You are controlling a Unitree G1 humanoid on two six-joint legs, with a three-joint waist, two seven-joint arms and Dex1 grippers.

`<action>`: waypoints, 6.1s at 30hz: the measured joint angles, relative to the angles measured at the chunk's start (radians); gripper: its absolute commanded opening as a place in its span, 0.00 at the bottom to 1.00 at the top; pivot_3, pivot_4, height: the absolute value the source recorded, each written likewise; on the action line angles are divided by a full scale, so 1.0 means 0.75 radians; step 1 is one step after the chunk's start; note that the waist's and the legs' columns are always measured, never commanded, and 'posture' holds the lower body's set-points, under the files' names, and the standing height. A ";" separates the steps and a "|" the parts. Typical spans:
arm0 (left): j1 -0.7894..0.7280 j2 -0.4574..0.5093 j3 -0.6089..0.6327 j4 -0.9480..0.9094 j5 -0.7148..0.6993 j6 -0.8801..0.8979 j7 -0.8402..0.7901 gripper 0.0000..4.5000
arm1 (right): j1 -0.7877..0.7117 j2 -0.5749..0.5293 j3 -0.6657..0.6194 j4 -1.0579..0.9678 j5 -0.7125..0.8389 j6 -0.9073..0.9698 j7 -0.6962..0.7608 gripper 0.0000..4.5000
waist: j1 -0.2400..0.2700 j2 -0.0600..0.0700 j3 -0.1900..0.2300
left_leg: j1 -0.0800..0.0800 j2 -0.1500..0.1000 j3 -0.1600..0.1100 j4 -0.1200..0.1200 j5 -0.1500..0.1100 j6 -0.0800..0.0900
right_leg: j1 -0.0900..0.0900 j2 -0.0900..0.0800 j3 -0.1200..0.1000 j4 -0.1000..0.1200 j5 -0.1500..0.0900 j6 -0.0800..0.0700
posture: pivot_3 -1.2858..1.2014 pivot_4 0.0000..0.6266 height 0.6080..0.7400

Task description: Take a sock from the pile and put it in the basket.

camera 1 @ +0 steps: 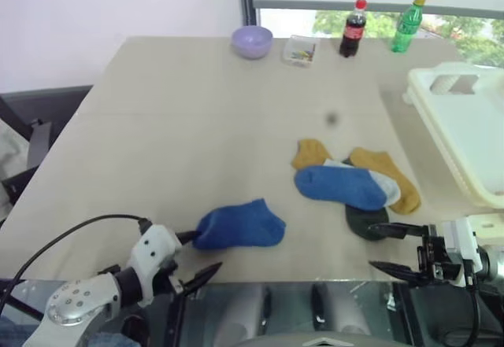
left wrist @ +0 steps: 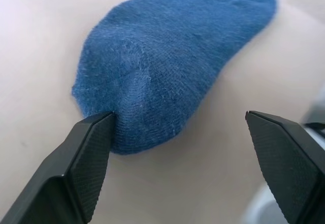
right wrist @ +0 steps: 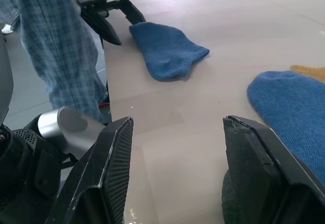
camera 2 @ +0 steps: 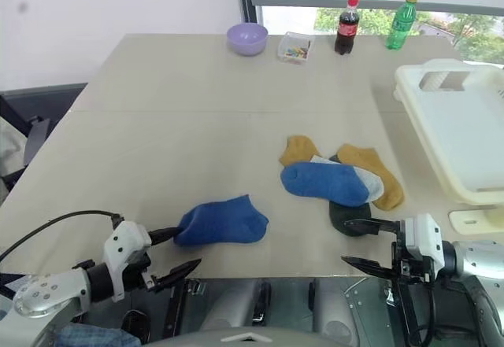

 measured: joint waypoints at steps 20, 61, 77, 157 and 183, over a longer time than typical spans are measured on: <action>-0.562 0.113 -0.037 0.267 -0.385 0.316 -0.194 0.99 | -0.043 -0.003 -0.010 0.031 -0.020 -0.047 -0.025 0.64 | 0.009 0.000 0.001 | 0.003 -0.001 0.000 0.002 0.001 -0.001 | 0.004 0.000 -0.003 0.001 0.001 0.000 | 0.52 0.24 0.96; -1.492 -0.613 -0.779 1.311 0.340 -0.466 -0.198 0.99 | -0.010 0.003 0.002 0.052 -0.123 -0.100 -0.160 0.64 | 0.001 -0.003 0.002 | 0.000 -0.004 0.001 0.002 0.005 0.006 | 0.001 0.002 -0.007 0.001 0.007 0.001 | 0.52 0.24 0.96; -1.432 -0.585 -0.762 1.234 0.339 -0.456 -0.176 0.27 | -0.006 0.003 0.014 0.016 -0.122 -0.082 -0.180 0.64 | 0.001 -0.003 0.002 | 0.001 -0.004 0.001 0.002 0.005 0.006 | 0.001 0.002 -0.007 0.002 0.008 0.001 | 0.52 0.24 0.96; -1.375 -0.337 -0.569 1.063 0.226 -0.376 -0.276 0.01 | -0.004 0.011 0.063 -0.090 -0.121 0.011 -0.308 0.64 | -0.001 -0.002 0.002 | 0.001 -0.003 0.001 0.003 0.005 0.006 | 0.001 0.007 -0.005 0.003 0.008 0.000 | 0.52 0.24 0.96; -0.997 -0.065 -0.351 0.923 0.229 -0.456 -0.210 0.01 | -0.201 0.037 0.121 -0.071 -0.069 0.151 -0.319 0.64 | -0.001 -0.002 0.001 | 0.002 -0.002 0.001 0.002 0.005 0.006 | 0.001 0.001 -0.001 0.003 0.008 -0.001 | 0.52 0.24 0.96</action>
